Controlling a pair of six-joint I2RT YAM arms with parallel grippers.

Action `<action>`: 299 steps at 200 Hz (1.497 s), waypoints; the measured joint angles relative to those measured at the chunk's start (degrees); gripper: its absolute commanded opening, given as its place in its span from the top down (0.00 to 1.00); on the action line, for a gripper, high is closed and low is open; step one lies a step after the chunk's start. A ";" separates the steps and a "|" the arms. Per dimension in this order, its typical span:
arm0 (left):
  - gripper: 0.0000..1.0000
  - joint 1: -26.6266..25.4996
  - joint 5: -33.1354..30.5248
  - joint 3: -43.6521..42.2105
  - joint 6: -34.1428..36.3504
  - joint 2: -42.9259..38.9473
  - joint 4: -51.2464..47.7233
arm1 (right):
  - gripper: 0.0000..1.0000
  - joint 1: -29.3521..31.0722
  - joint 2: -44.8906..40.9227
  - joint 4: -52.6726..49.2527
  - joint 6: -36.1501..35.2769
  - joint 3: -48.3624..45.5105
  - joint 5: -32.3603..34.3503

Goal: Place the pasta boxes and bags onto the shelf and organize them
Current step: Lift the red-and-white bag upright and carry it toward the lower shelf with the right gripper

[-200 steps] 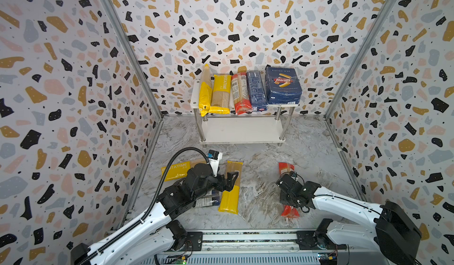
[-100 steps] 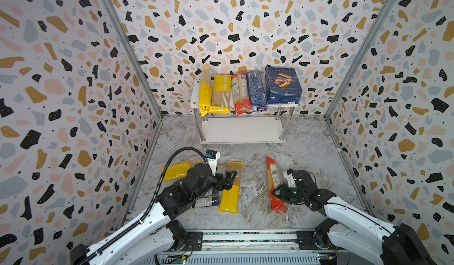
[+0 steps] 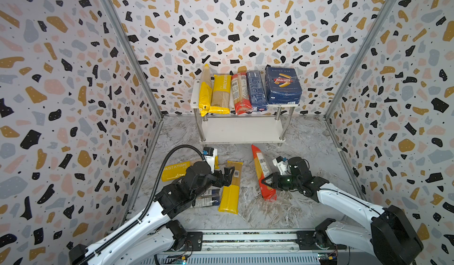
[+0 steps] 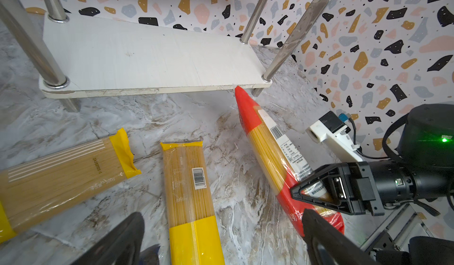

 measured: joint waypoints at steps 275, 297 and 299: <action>0.01 0.31 -9.79 2.29 -1.70 -8.63 -11.15 | 0.93 5.03 61.51 20.44 8.50 64.87 -2.56; 0.01 0.35 -9.77 2.29 -1.66 -8.37 -11.17 | 0.92 5.46 64.24 19.65 9.14 69.44 -1.81; 0.00 0.35 -9.77 2.29 -1.66 -8.37 -11.17 | 0.92 5.53 64.50 19.47 9.16 69.85 -1.77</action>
